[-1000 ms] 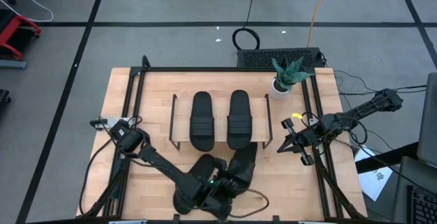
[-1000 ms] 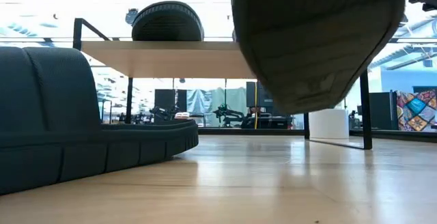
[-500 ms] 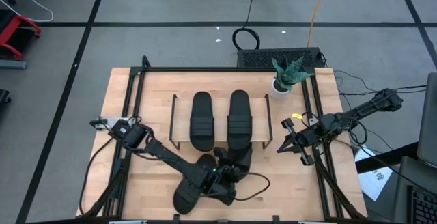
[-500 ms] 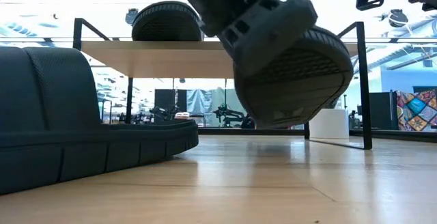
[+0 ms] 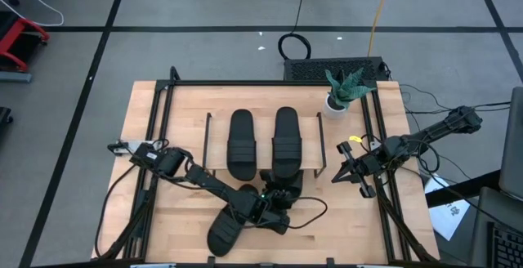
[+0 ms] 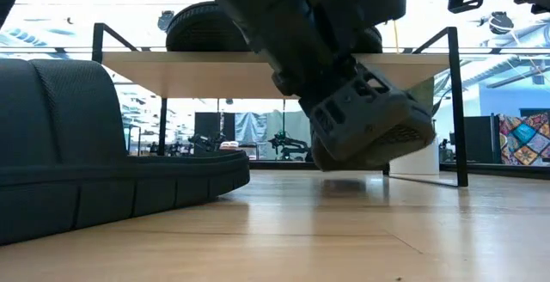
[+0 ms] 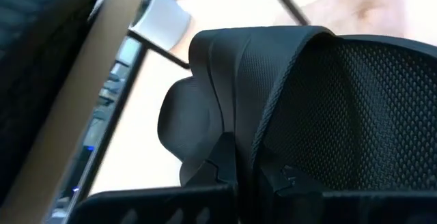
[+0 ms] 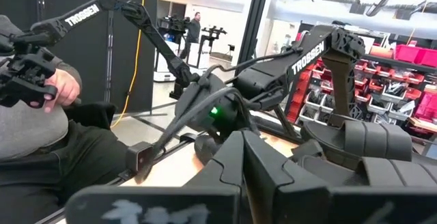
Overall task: Pick and place slides into the shelf
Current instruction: Put the right black slide under the shelf
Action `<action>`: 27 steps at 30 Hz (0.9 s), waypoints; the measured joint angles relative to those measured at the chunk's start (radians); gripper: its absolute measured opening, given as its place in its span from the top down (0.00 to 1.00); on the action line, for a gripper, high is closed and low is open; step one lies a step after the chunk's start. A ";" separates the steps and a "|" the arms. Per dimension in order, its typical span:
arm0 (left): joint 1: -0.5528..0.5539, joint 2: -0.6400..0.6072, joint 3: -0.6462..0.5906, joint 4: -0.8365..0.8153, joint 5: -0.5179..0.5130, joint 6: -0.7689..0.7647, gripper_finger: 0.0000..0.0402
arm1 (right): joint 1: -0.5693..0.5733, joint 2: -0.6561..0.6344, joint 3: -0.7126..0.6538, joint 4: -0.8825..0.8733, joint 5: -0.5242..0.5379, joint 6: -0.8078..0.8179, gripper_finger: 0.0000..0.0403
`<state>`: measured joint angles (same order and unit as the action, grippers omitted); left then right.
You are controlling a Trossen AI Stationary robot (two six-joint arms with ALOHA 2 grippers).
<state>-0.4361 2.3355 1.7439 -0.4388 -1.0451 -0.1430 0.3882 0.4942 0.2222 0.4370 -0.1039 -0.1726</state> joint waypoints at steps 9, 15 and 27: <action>0.004 0.001 0.000 0.053 -0.023 0.002 1.00 | 0.000 0.000 0.000 0.000 0.001 -0.004 1.00; 0.005 0.001 0.000 0.048 0.002 -0.017 1.00 | 0.000 0.000 0.000 0.000 0.002 -0.004 1.00; 0.041 0.000 0.001 -0.023 0.089 -0.095 1.00 | 0.000 0.000 0.000 0.000 0.002 0.003 1.00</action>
<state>-0.3946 2.3356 1.7447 -0.4614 -0.9566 -0.2382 0.3881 0.4942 0.2222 0.4366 -0.1020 -0.1692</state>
